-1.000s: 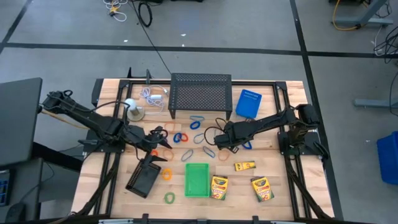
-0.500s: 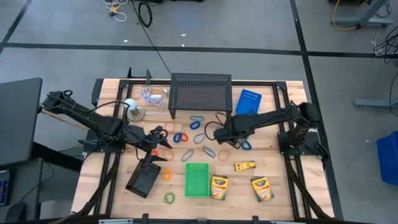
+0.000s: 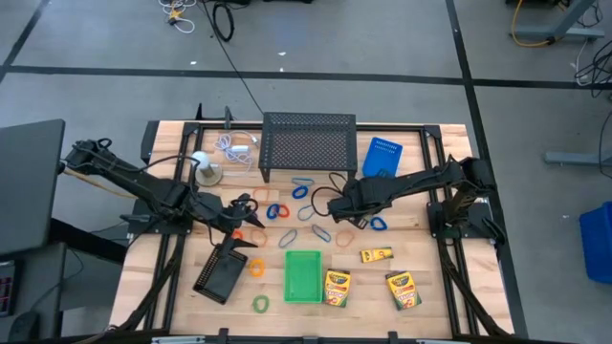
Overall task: Pick & Place Office Desk Supplies
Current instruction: Put the crayon box into the green bin
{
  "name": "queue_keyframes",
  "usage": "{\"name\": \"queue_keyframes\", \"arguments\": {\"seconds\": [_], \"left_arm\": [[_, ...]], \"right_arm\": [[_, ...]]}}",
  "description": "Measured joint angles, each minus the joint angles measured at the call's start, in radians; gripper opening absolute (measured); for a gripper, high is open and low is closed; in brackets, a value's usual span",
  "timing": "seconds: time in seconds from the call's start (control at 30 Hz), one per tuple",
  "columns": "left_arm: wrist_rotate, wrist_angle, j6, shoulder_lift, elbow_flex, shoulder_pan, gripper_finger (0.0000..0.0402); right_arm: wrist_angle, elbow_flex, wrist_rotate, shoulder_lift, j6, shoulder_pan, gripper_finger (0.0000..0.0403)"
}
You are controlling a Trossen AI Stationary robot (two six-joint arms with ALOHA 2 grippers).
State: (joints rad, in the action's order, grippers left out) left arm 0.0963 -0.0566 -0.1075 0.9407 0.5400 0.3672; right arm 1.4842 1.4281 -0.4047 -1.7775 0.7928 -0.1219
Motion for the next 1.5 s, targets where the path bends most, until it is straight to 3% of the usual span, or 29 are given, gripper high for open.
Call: {"name": "queue_keyframes", "arguments": {"seconds": [0.4,0.8,1.5], "left_arm": [[0.000,0.000,-0.004,0.000,0.000,0.000,0.0283],[0.000,-0.003,-0.008,0.000,0.000,0.000,0.0283],[0.001,-0.005,-0.009,0.000,-0.001,0.000,0.0283]], "right_arm": [[-0.063,0.000,-0.033,-0.001,-0.020,0.001,0.0000],[-0.138,-0.082,0.013,-0.001,-0.028,0.001,0.0000],[-0.147,-0.024,-0.004,0.018,-0.050,-0.023,0.0000]]}}
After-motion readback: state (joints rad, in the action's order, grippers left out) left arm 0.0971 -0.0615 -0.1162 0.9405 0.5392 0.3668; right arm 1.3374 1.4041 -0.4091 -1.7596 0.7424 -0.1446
